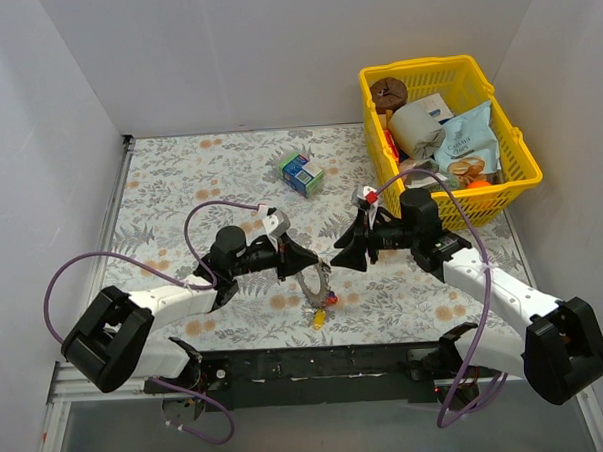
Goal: Put the keys on the keyring
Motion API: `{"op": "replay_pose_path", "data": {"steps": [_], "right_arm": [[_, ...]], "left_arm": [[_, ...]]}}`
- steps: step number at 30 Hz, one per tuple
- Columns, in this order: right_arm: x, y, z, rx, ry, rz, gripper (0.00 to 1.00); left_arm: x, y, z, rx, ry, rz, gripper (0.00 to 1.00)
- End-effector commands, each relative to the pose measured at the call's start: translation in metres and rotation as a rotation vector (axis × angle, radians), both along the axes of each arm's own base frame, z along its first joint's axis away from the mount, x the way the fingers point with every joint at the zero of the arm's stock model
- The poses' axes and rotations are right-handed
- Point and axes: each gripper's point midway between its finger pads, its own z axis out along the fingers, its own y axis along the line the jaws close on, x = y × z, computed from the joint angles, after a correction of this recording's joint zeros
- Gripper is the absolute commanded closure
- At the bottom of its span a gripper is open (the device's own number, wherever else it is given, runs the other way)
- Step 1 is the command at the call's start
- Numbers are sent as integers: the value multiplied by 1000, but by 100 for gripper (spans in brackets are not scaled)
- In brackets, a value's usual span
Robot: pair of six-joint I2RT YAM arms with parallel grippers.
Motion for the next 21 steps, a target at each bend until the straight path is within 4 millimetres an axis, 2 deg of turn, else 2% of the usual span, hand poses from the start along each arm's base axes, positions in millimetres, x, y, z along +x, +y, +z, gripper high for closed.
{"op": "replay_pose_path", "data": {"steps": [1,10,21], "right_arm": [[0,3,5,44,-22,44,39],[-1,4,-2,34,-7,58,40],[1,7,-7,54,-36,103,43]], "left_arm": [[3,0,24,-78,-111,19,100],[3,-3,26,-126,-146,21,100],[-6,-2,24,-157,-176,7,100]]}}
